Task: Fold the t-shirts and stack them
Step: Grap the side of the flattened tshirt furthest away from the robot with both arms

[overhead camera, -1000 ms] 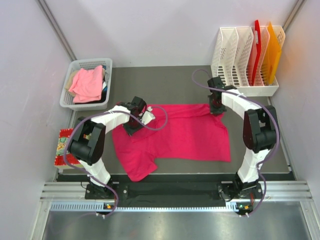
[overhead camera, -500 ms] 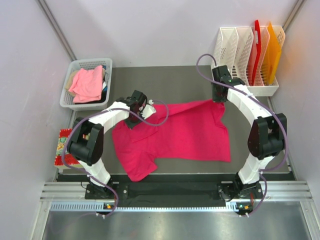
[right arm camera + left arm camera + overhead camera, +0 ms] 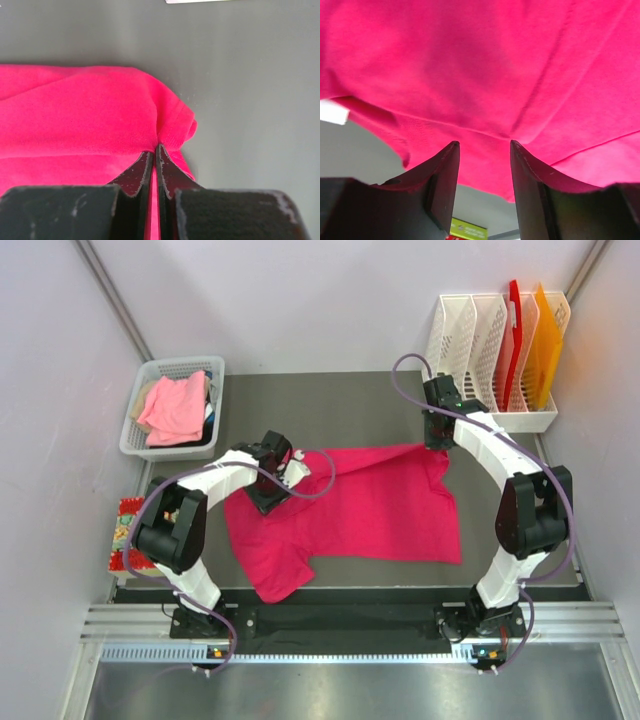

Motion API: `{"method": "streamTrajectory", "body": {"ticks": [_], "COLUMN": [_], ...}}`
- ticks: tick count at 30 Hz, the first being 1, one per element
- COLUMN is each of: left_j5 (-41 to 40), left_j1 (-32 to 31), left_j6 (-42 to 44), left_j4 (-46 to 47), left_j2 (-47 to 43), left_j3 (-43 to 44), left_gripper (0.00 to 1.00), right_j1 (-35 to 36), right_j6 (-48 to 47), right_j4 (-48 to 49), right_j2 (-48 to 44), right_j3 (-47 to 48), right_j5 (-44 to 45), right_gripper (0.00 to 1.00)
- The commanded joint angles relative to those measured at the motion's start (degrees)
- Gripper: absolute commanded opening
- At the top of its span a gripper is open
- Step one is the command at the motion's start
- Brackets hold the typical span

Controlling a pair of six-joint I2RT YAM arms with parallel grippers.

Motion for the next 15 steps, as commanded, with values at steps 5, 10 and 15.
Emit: {"method": "streamTrajectory", "body": {"ticks": [5, 10, 15], "left_j5": [5.37, 4.76, 2.47], "left_j1": [-3.37, -4.07, -4.07], "left_j6": [-3.29, -3.11, -2.58], "left_j4": [-1.31, -0.34, 0.45], "left_j2": [-3.11, -3.3, -2.68], "left_j3": [-3.09, -4.33, -4.07], "left_gripper": [0.5, 0.49, 0.49], "right_j1": [0.55, 0.55, 0.55], "right_j6": [0.27, 0.53, 0.62], "right_j4": [0.3, 0.47, 0.56], "right_j2": [-2.16, -2.42, -2.86], "right_j3": [-0.1, -0.63, -1.33], "right_j5": [-0.39, -0.48, -0.65], "right_gripper": [0.0, 0.0, 0.0]}}
